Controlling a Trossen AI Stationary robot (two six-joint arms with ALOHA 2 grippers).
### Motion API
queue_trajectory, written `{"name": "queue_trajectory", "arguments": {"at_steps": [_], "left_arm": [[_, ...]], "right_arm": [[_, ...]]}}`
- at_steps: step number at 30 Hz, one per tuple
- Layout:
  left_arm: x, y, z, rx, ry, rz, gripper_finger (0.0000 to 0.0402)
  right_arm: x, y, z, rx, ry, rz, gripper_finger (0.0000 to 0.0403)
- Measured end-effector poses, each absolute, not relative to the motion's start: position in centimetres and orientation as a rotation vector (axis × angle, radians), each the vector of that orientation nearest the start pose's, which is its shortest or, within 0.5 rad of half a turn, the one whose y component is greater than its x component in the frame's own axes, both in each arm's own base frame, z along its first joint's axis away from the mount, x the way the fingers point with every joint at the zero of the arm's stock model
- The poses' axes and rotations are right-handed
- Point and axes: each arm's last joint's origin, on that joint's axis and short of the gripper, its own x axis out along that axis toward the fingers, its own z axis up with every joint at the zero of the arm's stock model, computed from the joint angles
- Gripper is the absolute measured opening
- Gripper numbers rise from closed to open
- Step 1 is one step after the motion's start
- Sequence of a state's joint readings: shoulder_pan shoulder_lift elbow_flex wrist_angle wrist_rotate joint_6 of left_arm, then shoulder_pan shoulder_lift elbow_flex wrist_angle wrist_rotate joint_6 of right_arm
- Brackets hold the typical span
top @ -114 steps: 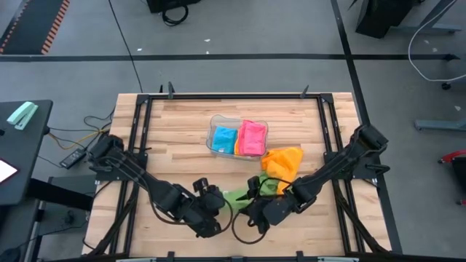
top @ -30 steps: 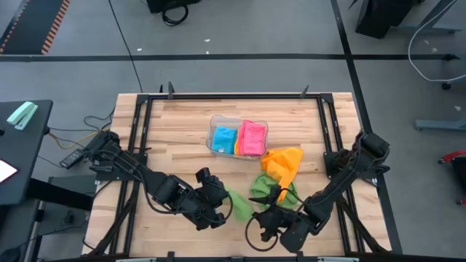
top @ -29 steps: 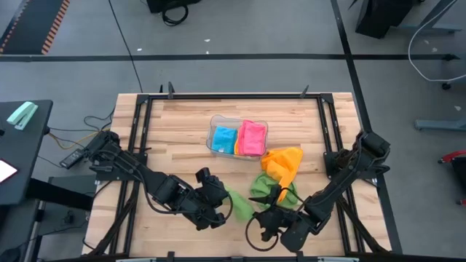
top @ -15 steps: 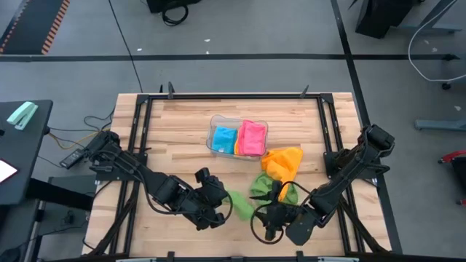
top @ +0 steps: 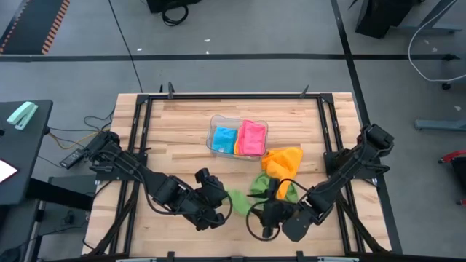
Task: Fold microfiber towels
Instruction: Fold the top green microfiber cloth
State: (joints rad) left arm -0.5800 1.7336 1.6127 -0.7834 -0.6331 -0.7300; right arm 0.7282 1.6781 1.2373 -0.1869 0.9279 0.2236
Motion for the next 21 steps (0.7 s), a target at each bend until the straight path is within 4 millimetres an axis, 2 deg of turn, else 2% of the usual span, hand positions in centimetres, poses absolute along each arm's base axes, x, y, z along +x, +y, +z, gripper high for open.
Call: {"name": "queue_trajectory", "arguments": {"at_steps": [3,8,10,15,21], "left_arm": [[31.7,-19.0,32.2,-0.18,0.67,0.302,0.0016],[31.4,-19.6,32.2,-0.19,0.688,0.268,0.0031],[31.2,-20.0,32.1,-0.205,0.712,0.232,0.0029],[30.8,-21.8,31.4,-0.26,0.729,0.19,0.0018],[31.5,-23.7,30.6,-0.362,0.72,0.11,0.0024]], "right_arm": [[28.6,22.5,26.9,-0.258,0.401,-0.213,0.0156],[29.4,21.7,26.8,-0.263,0.445,-0.127,0.0046],[29.9,21.3,26.7,-0.257,0.472,-0.051,0.0014],[31.3,20.0,26.6,-0.188,0.542,0.216,0.0013],[32.2,19.0,26.9,-0.099,0.554,0.465,0.0013]]}}
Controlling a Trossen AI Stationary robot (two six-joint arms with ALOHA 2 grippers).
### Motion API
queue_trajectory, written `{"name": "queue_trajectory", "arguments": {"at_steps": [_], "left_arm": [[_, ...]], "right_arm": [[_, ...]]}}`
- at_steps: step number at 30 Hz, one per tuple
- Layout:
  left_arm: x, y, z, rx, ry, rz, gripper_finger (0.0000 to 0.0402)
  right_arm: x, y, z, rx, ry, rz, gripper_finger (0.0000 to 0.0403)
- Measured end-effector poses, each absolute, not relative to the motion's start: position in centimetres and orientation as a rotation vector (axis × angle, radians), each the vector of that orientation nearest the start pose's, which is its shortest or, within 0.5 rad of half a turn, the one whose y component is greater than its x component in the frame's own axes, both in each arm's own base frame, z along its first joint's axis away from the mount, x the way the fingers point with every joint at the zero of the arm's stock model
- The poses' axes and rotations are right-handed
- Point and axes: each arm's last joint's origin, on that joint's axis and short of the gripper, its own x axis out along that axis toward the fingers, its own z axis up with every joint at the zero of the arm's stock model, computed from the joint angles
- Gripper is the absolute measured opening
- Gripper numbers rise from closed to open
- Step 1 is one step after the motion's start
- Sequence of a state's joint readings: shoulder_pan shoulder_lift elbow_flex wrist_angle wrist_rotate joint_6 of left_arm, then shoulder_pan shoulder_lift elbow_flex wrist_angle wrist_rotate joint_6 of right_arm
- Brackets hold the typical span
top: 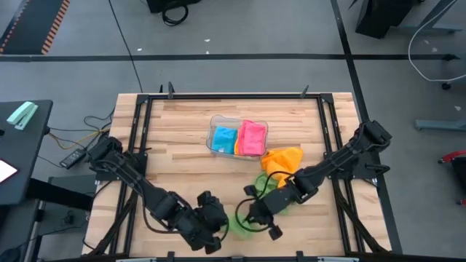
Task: Fold microfiber towels
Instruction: Fold the top green microfiber cloth
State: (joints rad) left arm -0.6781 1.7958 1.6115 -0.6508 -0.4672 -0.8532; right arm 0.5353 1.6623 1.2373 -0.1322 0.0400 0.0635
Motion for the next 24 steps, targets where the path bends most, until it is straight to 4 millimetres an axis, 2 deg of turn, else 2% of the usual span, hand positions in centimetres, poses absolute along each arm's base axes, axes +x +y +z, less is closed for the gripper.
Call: {"name": "queue_trajectory", "arguments": {"at_steps": [3,8,13,16,19,24], "left_arm": [[31.5,-24.1,30.9,-0.389,0.688,0.086,0.0032],[31.7,-22.8,30.4,-0.357,0.741,0.146,0.0019],[33.4,-20.7,27.5,-0.311,0.849,0.3,0.0011],[33.9,-19.9,26.5,-0.264,0.891,0.359,0.0028],[34.1,-18.9,24.6,-0.187,0.988,0.438,0.0041],[34.8,-17.2,23.8,-0.094,1.031,0.49,0.0036]], "right_arm": [[32.4,18.8,27.0,-0.093,0.55,0.565,0.0013],[33.4,16.4,26.6,-0.14,0.581,0.525,0.0013],[35.0,13.5,24.3,-0.151,0.643,0.501,0.0013],[35.2,11.6,22.9,-0.142,0.665,0.463,0.0014],[35.0,9.9,21.5,-0.142,0.707,0.422,0.0017],[34.9,7.6,20.1,-0.118,0.737,0.349,0.0033]]}}
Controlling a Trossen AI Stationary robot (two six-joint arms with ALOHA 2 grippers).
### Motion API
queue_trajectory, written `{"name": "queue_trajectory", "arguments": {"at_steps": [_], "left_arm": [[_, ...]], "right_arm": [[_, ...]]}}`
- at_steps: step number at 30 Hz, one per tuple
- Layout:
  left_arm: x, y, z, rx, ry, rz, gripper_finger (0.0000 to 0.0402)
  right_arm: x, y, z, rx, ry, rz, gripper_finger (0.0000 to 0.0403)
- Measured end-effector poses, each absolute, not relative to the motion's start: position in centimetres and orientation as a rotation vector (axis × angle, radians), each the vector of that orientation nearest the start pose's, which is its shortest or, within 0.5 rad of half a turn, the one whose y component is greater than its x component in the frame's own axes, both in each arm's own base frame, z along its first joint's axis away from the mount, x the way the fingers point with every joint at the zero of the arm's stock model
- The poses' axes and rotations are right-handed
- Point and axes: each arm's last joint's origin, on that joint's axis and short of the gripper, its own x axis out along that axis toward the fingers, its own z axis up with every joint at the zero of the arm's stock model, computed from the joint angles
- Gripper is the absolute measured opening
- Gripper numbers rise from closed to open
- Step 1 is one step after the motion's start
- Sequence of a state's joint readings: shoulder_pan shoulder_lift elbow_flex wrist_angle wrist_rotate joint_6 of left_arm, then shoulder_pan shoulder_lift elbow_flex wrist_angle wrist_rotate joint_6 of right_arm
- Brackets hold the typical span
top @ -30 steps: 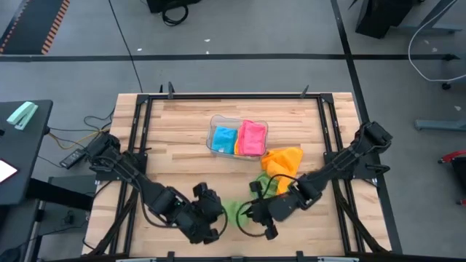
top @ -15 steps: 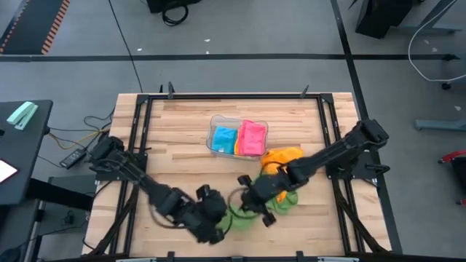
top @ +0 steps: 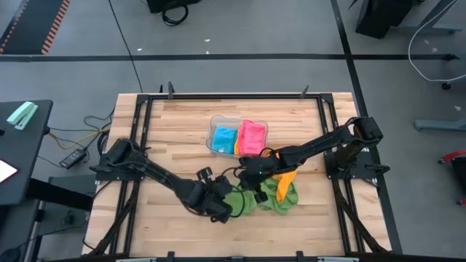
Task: Fold microfiber towels
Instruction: Fold the top green microfiber cloth
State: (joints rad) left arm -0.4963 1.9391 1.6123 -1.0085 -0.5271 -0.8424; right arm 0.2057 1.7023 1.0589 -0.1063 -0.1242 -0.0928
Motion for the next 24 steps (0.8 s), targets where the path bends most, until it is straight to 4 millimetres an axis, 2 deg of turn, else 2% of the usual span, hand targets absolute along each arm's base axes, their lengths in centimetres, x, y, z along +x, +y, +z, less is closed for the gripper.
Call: {"name": "queue_trajectory", "arguments": {"at_steps": [6,13,19,24], "left_arm": [[35.8,-15.0,23.1,0.017,1.06,0.535,0.0033],[36.8,-12.2,21.5,0.173,1.174,0.567,0.0098],[37.2,-10.8,21.1,0.254,1.234,0.539,0.0135],[37.2,-11.1,21.5,0.349,1.258,0.43,0.0136]], "right_arm": [[34.5,5.5,18.6,-0.101,0.792,0.22,0.008],[34.1,3.3,18.2,0.01,0.883,0.081,0.0142],[33.0,3.0,18.4,0.062,0.969,0.016,0.0154],[32.6,3.2,19.8,0.012,0.919,0.012,0.0154]]}}
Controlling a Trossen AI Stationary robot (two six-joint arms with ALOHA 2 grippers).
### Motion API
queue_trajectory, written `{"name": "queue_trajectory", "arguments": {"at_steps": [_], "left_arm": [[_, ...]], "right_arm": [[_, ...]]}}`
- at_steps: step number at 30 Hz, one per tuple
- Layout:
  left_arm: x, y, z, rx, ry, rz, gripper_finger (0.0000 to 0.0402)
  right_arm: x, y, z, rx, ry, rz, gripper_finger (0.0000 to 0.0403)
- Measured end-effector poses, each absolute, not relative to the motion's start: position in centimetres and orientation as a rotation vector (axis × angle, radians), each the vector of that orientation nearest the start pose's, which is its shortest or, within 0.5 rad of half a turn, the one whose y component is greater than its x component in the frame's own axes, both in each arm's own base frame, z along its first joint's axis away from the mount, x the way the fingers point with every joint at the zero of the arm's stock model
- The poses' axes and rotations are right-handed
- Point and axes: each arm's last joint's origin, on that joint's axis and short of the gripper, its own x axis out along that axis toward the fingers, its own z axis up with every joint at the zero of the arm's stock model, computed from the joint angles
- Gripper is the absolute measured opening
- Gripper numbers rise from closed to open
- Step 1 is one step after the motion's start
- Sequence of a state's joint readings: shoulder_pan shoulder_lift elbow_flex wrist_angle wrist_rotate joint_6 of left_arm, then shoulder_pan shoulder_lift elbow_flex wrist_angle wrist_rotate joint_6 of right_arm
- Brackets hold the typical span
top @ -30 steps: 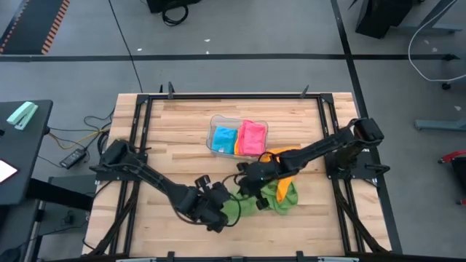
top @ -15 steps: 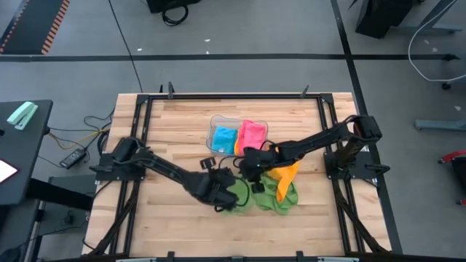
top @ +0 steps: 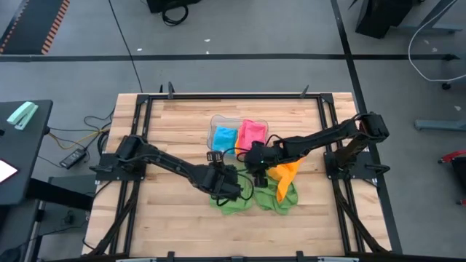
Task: Fold microfiber towels
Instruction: Fold the top green microfiber cloth
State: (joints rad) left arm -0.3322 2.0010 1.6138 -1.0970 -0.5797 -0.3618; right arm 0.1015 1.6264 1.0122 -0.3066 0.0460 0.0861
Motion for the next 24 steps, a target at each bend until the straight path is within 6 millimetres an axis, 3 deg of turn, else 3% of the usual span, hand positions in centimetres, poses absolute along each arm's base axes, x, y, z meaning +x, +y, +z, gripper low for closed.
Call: {"name": "queue_trajectory", "arguments": {"at_steps": [6,11,18,24], "left_arm": [[37.0,-12.3,21.3,0.309,1.301,0.292,0.0119],[37.3,-13.8,21.3,0.275,1.261,0.159,0.0108],[38.9,-16.1,20.8,0.195,1.092,0.062,0.0113],[39.3,-17.7,19.8,0.204,1.054,0.028,0.016]], "right_arm": [[31.8,3.4,21.9,-0.06,0.855,0.014,0.0154],[31.0,6.2,22.9,-0.195,0.804,0.112,0.0154],[31.3,10.5,20.9,-0.246,0.804,0.165,0.0153],[30.5,12.9,20.1,-0.241,0.817,0.083,0.0153]]}}
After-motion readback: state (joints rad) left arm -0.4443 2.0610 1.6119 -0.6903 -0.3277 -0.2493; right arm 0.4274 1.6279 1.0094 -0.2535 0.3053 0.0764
